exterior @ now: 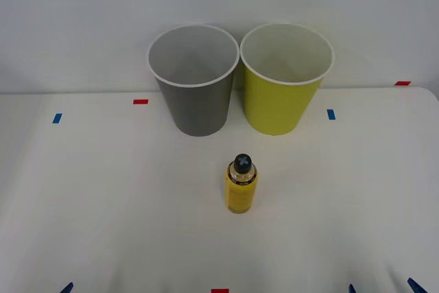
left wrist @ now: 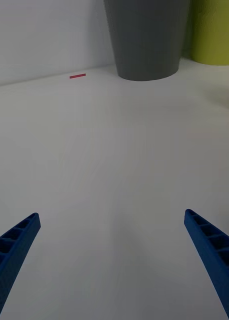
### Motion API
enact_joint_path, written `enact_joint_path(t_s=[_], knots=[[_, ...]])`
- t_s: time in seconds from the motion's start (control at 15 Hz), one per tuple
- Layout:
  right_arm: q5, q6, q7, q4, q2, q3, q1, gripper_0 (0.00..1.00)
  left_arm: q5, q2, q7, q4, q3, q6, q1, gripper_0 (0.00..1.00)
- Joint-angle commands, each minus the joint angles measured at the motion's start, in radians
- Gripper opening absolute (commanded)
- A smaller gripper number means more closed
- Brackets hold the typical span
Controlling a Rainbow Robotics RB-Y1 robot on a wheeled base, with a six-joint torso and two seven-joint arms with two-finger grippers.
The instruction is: Put cans in the gray bin and PET bottles in the light green bin.
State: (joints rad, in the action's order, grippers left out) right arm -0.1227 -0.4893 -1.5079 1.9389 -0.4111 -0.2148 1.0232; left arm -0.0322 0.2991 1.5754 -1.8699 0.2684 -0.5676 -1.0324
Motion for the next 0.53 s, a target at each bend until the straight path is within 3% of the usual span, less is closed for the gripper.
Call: enact_joint_path(t_s=[0.07,0.53], knots=[[0.000,0.000,0.000,0.000,0.000,0.000,0.000,1.00,0.000,0.000,0.000,0.000,0.000,0.000,0.000,1.00],[0.000,0.000,0.000,0.000,0.000,0.000,0.000,1.00,0.000,0.000,0.000,0.000,0.000,0.000,0.000,1.00]])
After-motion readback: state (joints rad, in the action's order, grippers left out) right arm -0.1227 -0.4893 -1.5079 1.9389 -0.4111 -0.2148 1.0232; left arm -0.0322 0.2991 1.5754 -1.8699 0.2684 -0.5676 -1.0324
